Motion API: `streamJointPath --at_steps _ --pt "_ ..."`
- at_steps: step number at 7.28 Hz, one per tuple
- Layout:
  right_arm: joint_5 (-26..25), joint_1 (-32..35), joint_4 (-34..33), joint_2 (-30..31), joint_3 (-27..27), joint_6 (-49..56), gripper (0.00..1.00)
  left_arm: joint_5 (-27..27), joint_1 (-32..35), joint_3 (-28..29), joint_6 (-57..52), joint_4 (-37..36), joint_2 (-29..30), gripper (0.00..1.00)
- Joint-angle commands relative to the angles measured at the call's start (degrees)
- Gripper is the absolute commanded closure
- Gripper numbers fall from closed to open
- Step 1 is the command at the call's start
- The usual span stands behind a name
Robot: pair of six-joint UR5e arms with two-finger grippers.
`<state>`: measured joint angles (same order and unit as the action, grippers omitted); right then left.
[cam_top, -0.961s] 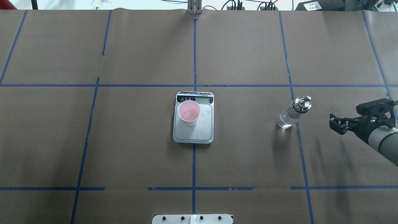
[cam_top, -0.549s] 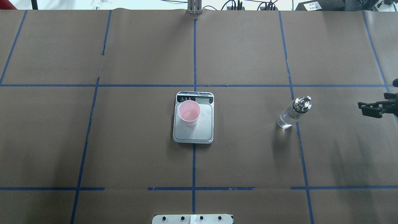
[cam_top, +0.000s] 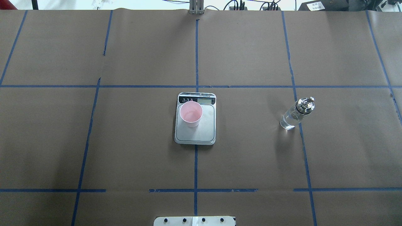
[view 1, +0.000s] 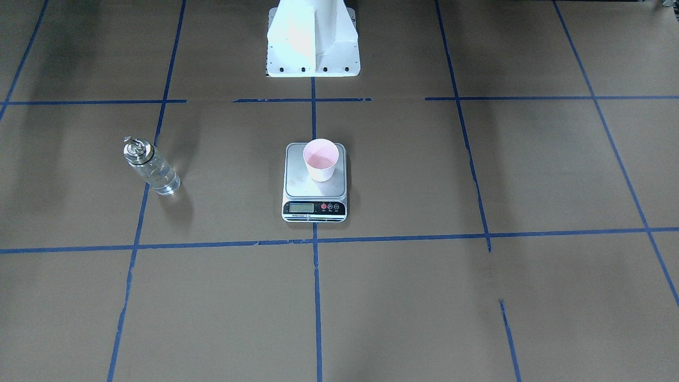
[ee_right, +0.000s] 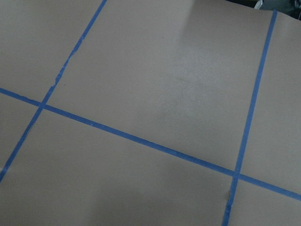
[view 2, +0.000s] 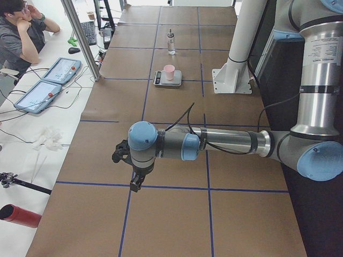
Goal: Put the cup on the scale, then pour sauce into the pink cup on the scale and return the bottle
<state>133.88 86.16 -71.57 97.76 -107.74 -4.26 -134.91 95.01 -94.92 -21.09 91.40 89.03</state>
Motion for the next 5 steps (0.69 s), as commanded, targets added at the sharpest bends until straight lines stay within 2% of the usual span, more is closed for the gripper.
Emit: streamJointPath --at_steps 1,2,4,5 --pt "-6.65 2.7 -14.64 -0.5 2.52 9.0 0.0 0.0 0.0 0.09 0.0 0.0 -0.09 0.0" --pt "-7.23 2.7 -14.82 2.58 3.32 8.92 0.0 0.0 0.0 0.09 0.0 0.0 -0.17 0.0" --pt "-6.62 2.61 -14.39 3.05 8.65 8.91 0.0 0.09 -0.09 0.18 0.0 -0.09 -0.18 0.0" --pt "-6.62 2.61 -12.12 2.96 9.38 8.83 0.0 0.09 -0.09 0.18 0.0 -0.09 -0.26 0.0"
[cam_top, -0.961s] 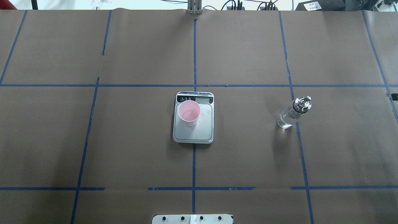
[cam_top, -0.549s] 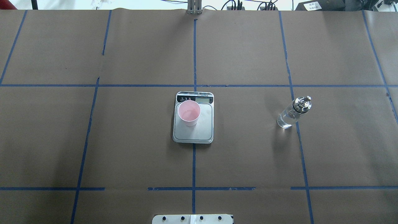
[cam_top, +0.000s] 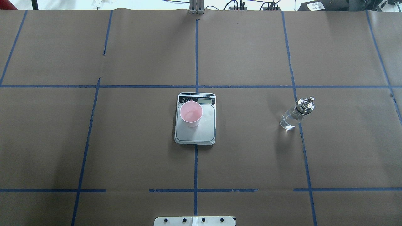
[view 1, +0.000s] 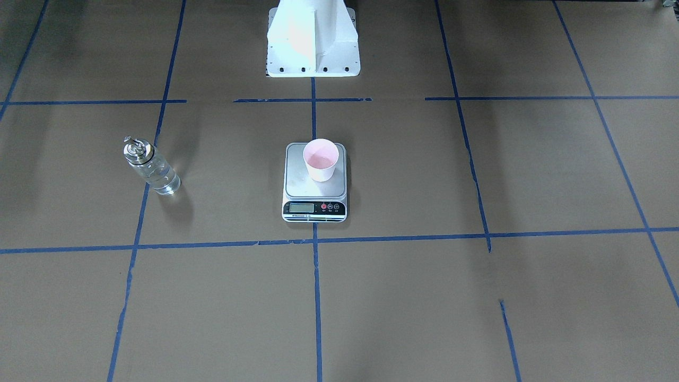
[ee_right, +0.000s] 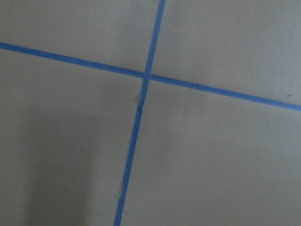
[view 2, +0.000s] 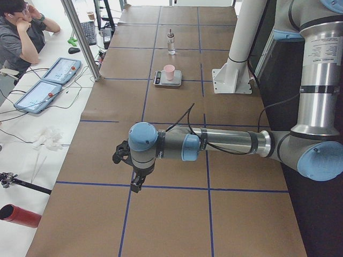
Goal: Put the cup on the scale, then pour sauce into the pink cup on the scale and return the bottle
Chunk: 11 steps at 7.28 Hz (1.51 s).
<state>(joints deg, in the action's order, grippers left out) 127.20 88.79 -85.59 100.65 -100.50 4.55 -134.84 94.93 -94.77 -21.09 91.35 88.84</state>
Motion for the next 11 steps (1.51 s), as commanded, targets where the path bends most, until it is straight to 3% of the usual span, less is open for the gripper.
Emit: streamJointPath --at_steps 1,5,11 --pt "0.24 -0.02 2.7 0.08 2.24 0.02 0.0 0.01 -0.01 0.02 0.0 -0.12 -0.07 0.0" --pt "4.09 -0.02 2.79 -0.01 2.15 0.02 0.0 0.01 -0.89 0.2 0.09 -0.47 0.11 0.0" --pt "4.55 -0.28 2.79 -0.01 2.07 0.28 0.0 0.01 -1.07 0.37 0.0 0.05 -0.16 0.0"
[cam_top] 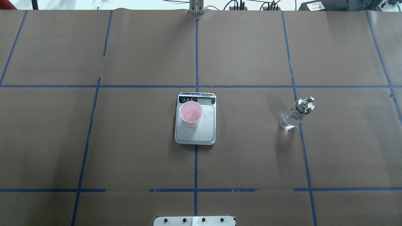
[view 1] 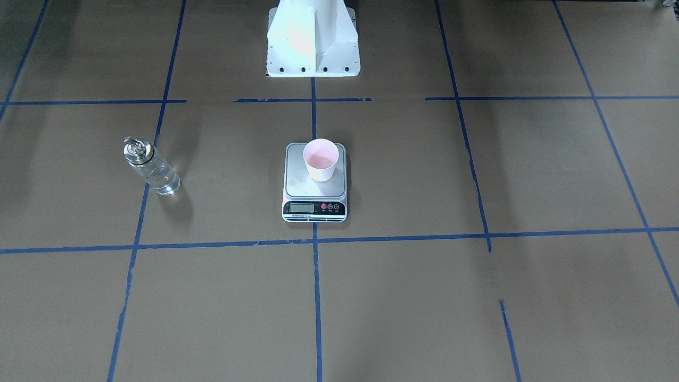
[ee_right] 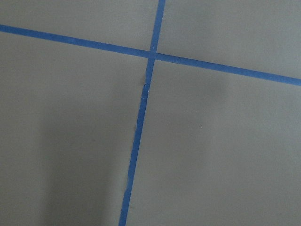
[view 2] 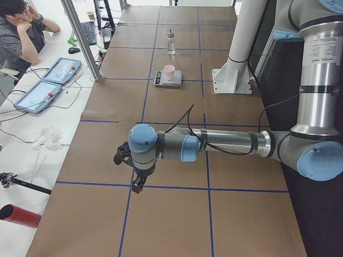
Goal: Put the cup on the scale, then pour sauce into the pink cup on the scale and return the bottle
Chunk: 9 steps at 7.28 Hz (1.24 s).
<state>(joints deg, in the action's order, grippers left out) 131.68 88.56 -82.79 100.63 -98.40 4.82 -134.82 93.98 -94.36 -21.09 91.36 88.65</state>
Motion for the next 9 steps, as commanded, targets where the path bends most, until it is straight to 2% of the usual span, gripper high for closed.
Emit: streamJointPath --at_steps 1,9 --pt "0.07 -0.05 0.0 0.0 -0.04 0.1 0.0 0.0 -0.11 -0.3 0.0 0.04 -0.06 0.0" --pt "1.21 -0.4 0.0 0.0 -0.04 0.1 0.0 0.44 -0.11 -0.12 0.0 0.04 -0.14 0.0"
